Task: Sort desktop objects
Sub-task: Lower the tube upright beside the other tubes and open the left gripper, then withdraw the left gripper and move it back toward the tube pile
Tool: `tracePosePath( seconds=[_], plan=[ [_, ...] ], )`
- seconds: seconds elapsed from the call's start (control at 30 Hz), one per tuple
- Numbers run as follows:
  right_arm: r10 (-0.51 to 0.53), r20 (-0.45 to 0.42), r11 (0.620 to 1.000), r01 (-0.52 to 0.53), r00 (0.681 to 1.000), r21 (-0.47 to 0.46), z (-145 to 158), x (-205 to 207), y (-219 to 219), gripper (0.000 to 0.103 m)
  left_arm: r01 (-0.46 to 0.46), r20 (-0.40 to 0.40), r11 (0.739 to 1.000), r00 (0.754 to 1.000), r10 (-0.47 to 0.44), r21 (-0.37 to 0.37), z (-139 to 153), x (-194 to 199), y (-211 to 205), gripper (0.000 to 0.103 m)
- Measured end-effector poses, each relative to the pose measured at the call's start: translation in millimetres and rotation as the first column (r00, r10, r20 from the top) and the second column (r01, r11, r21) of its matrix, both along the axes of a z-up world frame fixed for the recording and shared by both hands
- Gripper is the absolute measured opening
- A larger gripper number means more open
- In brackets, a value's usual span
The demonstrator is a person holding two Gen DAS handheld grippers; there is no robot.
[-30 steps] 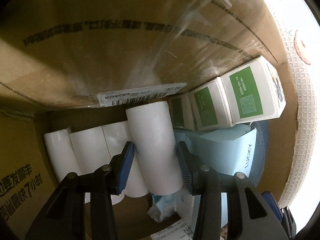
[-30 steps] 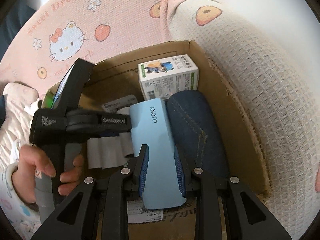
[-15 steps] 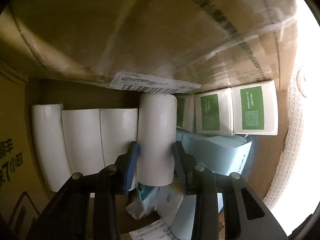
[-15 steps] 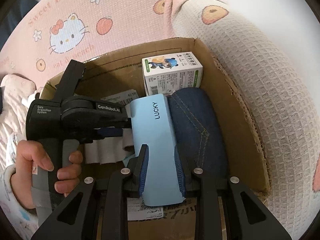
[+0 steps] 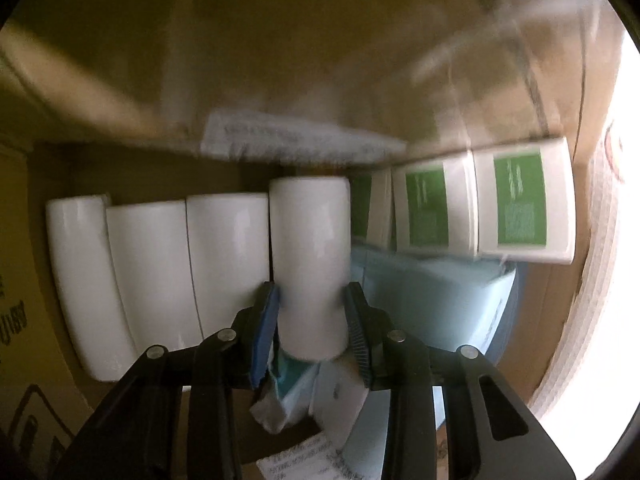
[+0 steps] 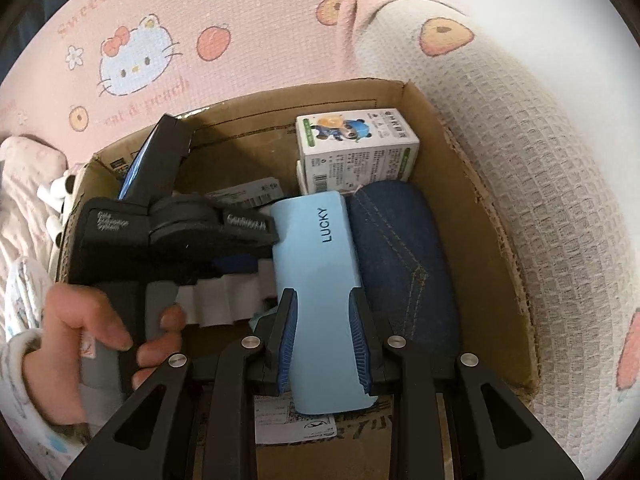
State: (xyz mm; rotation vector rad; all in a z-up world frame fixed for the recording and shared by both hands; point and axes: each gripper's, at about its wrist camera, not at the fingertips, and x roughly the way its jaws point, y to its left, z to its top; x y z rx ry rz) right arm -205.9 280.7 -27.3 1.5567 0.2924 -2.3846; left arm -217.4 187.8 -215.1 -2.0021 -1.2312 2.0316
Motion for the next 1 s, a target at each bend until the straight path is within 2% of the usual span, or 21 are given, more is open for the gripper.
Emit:
tracePosePath(
  seconds=[0.13, 0.2, 0.3, 0.4, 0.47, 0.57, 0.63, 0.67, 0.73, 0.83, 0.87, 0.9, 1.0],
  plan=[
    [-0.015, -0.003, 1.0, 0.015, 1.0, 0.012, 4, 0, -2, 0.023, 0.066, 0.075, 0.997, 0.995, -0.068, 0.032, -1, 11, 7, 0.037],
    [-0.013, 0.001, 1.0, 0.013, 1.0, 0.022, 5, 1, -3, 0.023, 0.092, 0.075, 0.996, 0.993, -0.091, -0.012, 10, 18, 8, 0.037],
    [-0.01, 0.001, 0.999, 0.01, 1.0, 0.042, 8, 2, -9, 0.023, 0.111, -0.014, 0.989, 0.993, -0.113, -0.096, 39, 32, 17, 0.035],
    [-0.008, 0.004, 0.999, 0.008, 1.0, 0.045, 10, 3, -14, 0.023, 0.129, -0.134, 0.98, 0.98, -0.15, -0.153, 71, 41, 13, 0.018],
    [-0.009, 0.004, 0.999, 0.009, 1.0, 0.05, 13, 6, -16, 0.023, 0.136, -0.194, 0.974, 0.966, -0.17, -0.181, 88, 46, 10, 0.013],
    [-0.001, 0.001, 0.999, 0.001, 1.0, 0.052, 19, 11, -22, 0.023, 0.136, -0.293, 0.969, 0.936, -0.193, -0.206, 113, 60, -2, 0.01],
    [0.011, 0.0, 0.999, -0.011, 1.0, 0.05, 23, 13, -27, 0.023, 0.139, -0.344, 0.966, 0.915, -0.21, -0.22, 125, 45, -14, 0.008],
    [0.018, 0.0, 0.999, -0.018, 1.0, 0.046, 25, 15, -30, 0.023, 0.143, -0.371, 0.962, 0.902, -0.223, -0.232, 127, 61, 11, 0.008],
    [0.035, 0.006, 0.999, -0.036, 0.999, 0.033, 29, 19, -39, 0.023, 0.149, -0.429, 0.952, 0.866, -0.256, -0.267, 142, 24, -13, 0.006],
    [0.064, 0.011, 0.998, -0.064, 0.998, 0.018, 32, 24, -50, 0.023, 0.14, -0.496, 0.93, 0.813, -0.304, -0.341, 160, 29, -36, 0.006],
    [0.074, 0.014, 0.997, -0.074, 0.997, 0.014, 34, 25, -56, 0.023, 0.132, -0.51, 0.925, 0.802, -0.312, -0.357, 175, 28, -41, 0.006],
    [0.083, 0.017, 0.996, -0.083, 0.996, 0.011, 34, 26, -60, 0.023, 0.125, -0.528, 0.923, 0.789, -0.315, -0.364, 170, 31, -45, 0.006],
    [0.111, 0.017, 0.994, -0.111, 0.994, 0.011, 34, 32, -77, 0.023, 0.097, -0.592, 0.941, 0.755, -0.281, -0.323, 164, 43, -63, 0.006]
  ],
)
